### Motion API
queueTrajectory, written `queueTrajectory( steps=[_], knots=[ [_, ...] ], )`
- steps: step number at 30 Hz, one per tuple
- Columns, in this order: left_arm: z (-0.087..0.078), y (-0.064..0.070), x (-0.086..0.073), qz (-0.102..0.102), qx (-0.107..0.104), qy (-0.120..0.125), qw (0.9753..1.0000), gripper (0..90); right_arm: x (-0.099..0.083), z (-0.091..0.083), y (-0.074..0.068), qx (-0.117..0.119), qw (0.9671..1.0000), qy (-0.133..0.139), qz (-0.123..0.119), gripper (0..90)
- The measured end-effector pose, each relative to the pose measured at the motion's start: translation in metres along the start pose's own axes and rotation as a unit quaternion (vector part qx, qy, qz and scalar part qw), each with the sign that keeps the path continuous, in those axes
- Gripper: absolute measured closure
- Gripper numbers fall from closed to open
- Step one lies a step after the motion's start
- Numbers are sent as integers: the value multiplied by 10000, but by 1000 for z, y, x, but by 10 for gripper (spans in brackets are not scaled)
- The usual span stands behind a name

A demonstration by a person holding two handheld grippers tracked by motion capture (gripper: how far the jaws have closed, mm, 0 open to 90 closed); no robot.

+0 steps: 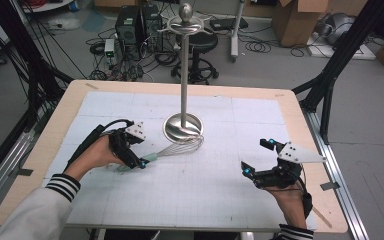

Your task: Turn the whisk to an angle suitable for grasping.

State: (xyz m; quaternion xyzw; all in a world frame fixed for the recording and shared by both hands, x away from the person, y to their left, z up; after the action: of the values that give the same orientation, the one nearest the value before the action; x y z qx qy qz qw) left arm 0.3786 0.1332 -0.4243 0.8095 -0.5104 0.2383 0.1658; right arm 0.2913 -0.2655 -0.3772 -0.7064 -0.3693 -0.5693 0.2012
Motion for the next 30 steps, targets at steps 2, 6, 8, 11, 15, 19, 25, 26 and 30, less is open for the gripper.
queueTrajectory(
  steps=[2,6,8,11,15,19,25,26,30],
  knots=[
    [4,2,0,-51,-3,-36,10000,191,0,0,0,10,10000,7,-20,1],
    [11,3,0,-37,-29,-195,9998,228,0,-1,0,10,10000,14,-7,1],
    [14,4,0,35,-62,-291,9996,253,1,-1,-1,18,10000,16,11,1],
    [18,7,2,87,-75,-324,9994,281,1,-1,0,9,10000,29,-5,1],
    [20,9,4,115,-43,-380,9992,376,1,-1,0,11,10000,38,1,1],
    [23,8,3,76,18,-466,9989,401,0,-1,0,36,10000,23,17,1],
    [25,7,1,70,151,-653,9977,468,0,-2,0,34,10000,11,21,1],
    [25,6,1,79,154,-618,9979,475,0,-2,0,29,10000,17,11,1],
    [25,7,0,75,102,-635,9979,541,0,-2,0,29,10000,6,-7,1]
  ],
)
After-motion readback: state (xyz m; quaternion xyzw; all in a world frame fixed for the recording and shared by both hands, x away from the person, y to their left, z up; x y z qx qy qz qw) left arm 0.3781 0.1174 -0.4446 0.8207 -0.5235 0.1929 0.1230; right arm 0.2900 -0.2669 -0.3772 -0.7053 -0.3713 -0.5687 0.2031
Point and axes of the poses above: each handheld gripper's, and its own axes: z roughly forward along the jaws, x roughly out of its top, y roughly to its right, the point moved 4 cm from there along z, roughly forward along the jaws, and after that the axes turned 8 degrees about -z, right-handed, at the moved point
